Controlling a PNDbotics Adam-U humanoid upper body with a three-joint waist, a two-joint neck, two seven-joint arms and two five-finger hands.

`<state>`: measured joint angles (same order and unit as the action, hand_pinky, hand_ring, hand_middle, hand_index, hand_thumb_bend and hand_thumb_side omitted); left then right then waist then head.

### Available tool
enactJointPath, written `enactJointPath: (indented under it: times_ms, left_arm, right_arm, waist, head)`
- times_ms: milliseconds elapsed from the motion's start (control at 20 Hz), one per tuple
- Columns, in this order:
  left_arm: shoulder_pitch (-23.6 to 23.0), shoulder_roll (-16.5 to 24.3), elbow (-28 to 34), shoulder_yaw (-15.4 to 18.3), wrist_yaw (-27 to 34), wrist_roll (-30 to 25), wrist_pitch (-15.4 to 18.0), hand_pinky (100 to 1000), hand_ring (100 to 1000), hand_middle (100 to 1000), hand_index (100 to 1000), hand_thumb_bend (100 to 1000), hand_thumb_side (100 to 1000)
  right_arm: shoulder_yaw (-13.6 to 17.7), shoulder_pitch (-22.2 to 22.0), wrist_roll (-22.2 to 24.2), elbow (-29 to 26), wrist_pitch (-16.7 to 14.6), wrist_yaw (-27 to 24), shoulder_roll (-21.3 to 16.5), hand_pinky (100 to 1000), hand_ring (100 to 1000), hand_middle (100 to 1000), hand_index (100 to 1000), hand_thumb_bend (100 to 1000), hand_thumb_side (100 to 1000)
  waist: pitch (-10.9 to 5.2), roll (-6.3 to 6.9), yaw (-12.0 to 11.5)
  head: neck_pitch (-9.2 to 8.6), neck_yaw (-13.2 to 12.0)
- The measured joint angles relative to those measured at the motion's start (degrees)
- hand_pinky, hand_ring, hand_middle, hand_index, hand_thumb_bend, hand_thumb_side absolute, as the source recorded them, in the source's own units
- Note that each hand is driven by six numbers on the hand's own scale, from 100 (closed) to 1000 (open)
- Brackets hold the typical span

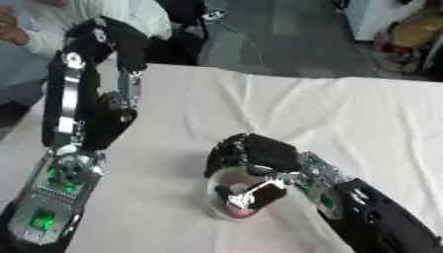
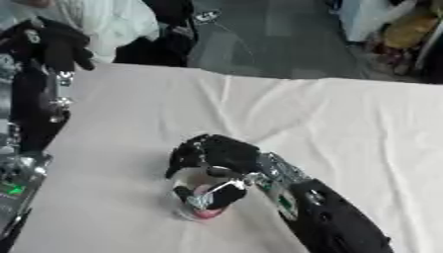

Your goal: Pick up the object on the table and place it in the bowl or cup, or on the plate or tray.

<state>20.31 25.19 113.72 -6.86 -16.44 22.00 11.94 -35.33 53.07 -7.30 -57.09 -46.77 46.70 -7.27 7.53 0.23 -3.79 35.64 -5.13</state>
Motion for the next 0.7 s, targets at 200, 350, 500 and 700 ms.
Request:
enactJointPath:
  times_ms: [200,350,500,700]
  left_arm:
    - [0.0,0.0,0.0,0.0,0.0,0.0,0.0,534,388,560,624,100,660]
    - [0.0,0.0,0.0,0.0,0.0,0.0,0.0,534,388,560,624,100,660]
    - [0.0,0.0,0.0,0.0,0.0,0.0,0.0,534,388,560,624,100,660]
    - [0.0,0.0,0.0,-0.2,0.0,0.0,0.0,533,388,560,624,100,660]
  right_arm:
    - [0.0,0.0,-0.8,0.0,0.3,0.0,0.0,560,660,643,704,106,633]
    - [0.0,-0.1,-1.0,0.0,0.5,0.0,0.0,564,669,672,710,108,635]
    - [0.0,-0.1,-1.3,0.0,0.4,0.0,0.0,564,669,673,710,107,635]
    - [0.0,-0.2,-1.4,0.0,0.4,0.1,0.0,562,678,694,715,103,622]
  waist:
    - [0.00,0.00,0.0]
    - [0.00,0.00,0.0]
    - [0.00,0.01,0.0]
    - [0.00,0.01,0.0]
  head:
    - [0.00,0.0]
    - [0.00,0.0]
    - [0.00,0.0]
    - [0.00,0.0]
